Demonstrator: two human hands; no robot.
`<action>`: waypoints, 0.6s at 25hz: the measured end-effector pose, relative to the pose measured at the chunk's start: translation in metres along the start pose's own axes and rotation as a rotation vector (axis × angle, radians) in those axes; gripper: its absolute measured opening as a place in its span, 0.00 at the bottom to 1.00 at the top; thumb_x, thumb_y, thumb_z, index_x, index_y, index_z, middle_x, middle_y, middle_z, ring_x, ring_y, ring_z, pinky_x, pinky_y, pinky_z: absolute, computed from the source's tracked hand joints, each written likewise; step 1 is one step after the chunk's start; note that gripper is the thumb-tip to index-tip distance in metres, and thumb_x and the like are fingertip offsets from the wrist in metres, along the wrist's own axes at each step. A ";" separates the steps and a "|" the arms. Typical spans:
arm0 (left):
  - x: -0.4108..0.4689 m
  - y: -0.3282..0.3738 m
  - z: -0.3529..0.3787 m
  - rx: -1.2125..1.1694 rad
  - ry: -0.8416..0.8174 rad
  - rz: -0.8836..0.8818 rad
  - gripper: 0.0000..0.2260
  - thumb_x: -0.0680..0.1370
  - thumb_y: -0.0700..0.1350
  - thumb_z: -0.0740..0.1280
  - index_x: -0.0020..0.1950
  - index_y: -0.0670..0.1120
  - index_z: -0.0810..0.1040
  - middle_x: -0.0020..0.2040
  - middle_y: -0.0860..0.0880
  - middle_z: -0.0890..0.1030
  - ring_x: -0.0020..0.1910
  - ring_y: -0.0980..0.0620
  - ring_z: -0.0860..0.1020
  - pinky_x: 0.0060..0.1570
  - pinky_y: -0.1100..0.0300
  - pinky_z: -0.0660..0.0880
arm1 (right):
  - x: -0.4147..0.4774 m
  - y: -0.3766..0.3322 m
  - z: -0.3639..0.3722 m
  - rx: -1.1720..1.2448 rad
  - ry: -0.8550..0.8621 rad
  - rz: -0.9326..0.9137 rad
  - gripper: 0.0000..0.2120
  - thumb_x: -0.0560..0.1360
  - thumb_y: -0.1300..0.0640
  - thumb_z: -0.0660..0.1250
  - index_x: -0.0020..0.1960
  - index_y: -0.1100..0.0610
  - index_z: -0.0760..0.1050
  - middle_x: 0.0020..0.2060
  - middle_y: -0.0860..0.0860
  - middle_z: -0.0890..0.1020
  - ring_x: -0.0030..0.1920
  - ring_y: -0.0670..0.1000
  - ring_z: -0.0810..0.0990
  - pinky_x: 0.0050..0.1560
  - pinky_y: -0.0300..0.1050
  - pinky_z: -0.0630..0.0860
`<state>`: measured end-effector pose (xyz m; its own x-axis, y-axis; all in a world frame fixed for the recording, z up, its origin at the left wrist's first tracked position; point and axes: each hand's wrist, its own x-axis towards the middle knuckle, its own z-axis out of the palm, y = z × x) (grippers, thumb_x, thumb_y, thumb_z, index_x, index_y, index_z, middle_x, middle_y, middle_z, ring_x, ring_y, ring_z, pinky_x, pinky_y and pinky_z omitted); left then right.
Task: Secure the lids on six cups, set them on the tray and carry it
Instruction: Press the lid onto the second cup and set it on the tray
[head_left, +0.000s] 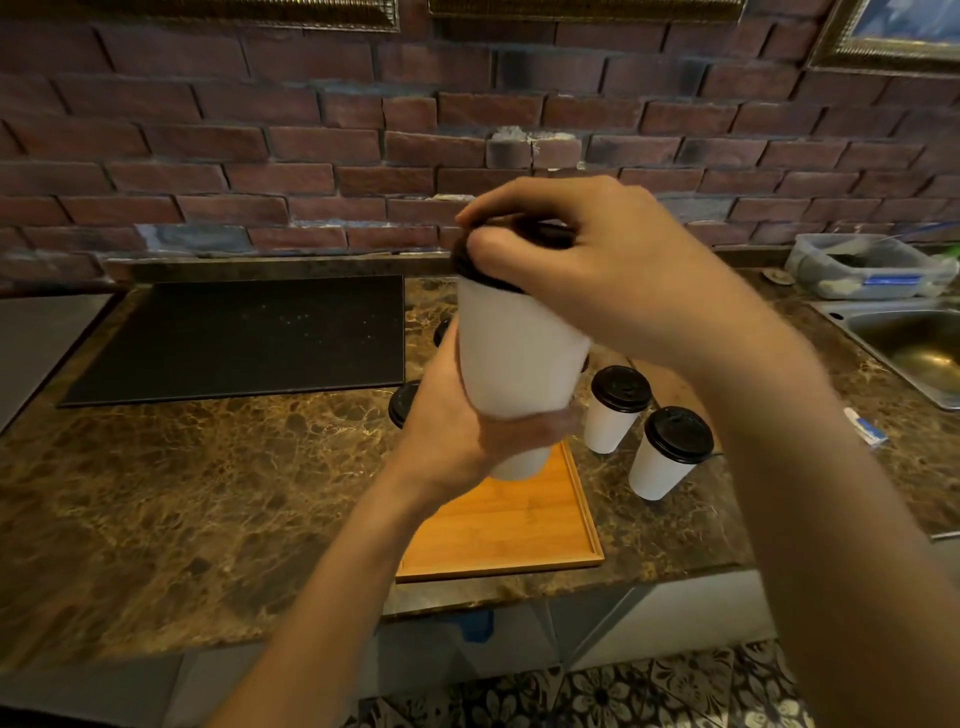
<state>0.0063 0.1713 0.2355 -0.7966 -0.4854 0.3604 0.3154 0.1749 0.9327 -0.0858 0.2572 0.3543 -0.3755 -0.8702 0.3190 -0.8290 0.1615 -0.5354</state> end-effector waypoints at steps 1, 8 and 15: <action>0.002 -0.001 0.003 0.039 0.060 0.044 0.38 0.61 0.41 0.81 0.66 0.47 0.67 0.56 0.54 0.79 0.54 0.57 0.79 0.45 0.64 0.78 | 0.001 -0.004 0.010 -0.187 0.124 0.058 0.16 0.76 0.37 0.58 0.57 0.41 0.77 0.47 0.42 0.79 0.46 0.49 0.75 0.37 0.44 0.69; 0.006 0.007 -0.012 -0.057 -0.101 0.031 0.33 0.60 0.41 0.78 0.62 0.50 0.69 0.52 0.59 0.82 0.52 0.58 0.81 0.44 0.65 0.78 | 0.006 -0.008 -0.007 0.068 0.045 -0.273 0.09 0.79 0.51 0.64 0.55 0.50 0.80 0.48 0.43 0.81 0.51 0.40 0.78 0.52 0.35 0.75; 0.007 0.003 -0.007 0.010 0.008 0.081 0.31 0.60 0.42 0.80 0.58 0.55 0.71 0.50 0.61 0.81 0.51 0.63 0.79 0.41 0.70 0.77 | 0.011 -0.012 0.000 -0.174 0.008 -0.092 0.16 0.78 0.39 0.60 0.60 0.45 0.77 0.53 0.45 0.80 0.52 0.49 0.77 0.50 0.49 0.74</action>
<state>0.0057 0.1623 0.2408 -0.7645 -0.4761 0.4346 0.3732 0.2228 0.9006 -0.0795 0.2454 0.3641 -0.2978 -0.8812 0.3670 -0.9187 0.1600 -0.3611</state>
